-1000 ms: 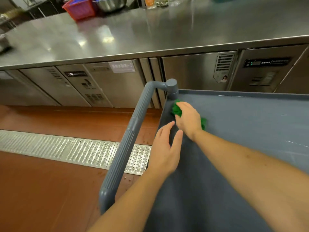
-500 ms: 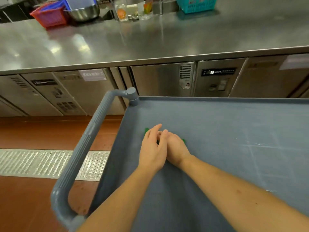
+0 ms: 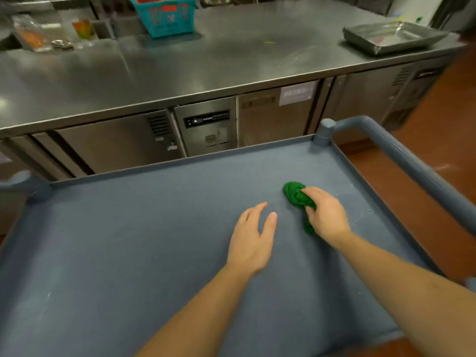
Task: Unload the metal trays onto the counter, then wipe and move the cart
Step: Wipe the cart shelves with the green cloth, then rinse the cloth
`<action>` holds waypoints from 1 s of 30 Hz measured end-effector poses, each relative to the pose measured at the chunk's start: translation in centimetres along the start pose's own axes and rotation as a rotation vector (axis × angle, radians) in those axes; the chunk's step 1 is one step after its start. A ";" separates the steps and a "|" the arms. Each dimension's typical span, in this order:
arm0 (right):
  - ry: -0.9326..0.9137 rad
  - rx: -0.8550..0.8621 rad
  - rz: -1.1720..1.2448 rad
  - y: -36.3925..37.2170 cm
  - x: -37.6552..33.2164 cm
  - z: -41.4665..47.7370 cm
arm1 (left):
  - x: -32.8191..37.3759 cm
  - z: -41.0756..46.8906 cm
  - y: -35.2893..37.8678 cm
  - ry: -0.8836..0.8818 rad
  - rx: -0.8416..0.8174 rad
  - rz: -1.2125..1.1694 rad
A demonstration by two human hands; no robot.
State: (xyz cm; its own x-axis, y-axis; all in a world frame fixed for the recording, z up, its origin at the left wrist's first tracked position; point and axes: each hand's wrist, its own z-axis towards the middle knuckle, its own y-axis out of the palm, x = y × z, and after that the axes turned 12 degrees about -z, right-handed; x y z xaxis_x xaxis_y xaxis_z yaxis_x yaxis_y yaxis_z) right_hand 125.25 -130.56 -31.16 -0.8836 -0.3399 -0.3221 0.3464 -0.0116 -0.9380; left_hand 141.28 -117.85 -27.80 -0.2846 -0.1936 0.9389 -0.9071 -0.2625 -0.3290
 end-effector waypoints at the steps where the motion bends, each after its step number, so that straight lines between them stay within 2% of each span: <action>1: 0.043 0.009 -0.007 -0.9 2.2 -0.2 | 0.5 0.2 1.5 0.006 -0.019 0.008; 6: 0.152 0.078 -0.021 -3.8 8.7 -2.8 | 3.2 -0.2 7.1 0.026 -0.125 0.014; 12: 0.233 0.153 0.024 -3.7 7.0 -7.8 | 4.2 -2.7 8.6 0.032 -0.199 -0.029; 19: 0.080 0.120 0.061 -0.5 -3.9 -13.2 | 1.6 -6.7 2.4 0.020 -0.118 -0.011; 30: -0.293 -0.091 0.184 7.2 -26.7 -18.8 | -5.4 -16.5 -18.5 -0.135 0.234 -0.019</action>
State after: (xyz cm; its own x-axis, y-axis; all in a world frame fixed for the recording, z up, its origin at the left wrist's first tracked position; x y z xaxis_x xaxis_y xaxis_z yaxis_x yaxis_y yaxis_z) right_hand 145.40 -103.86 -31.70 -0.6765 -0.5836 -0.4492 0.4505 0.1545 -0.8793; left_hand 154.48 -96.34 -25.09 -0.2100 -0.3070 0.9283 -0.8111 -0.4755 -0.3407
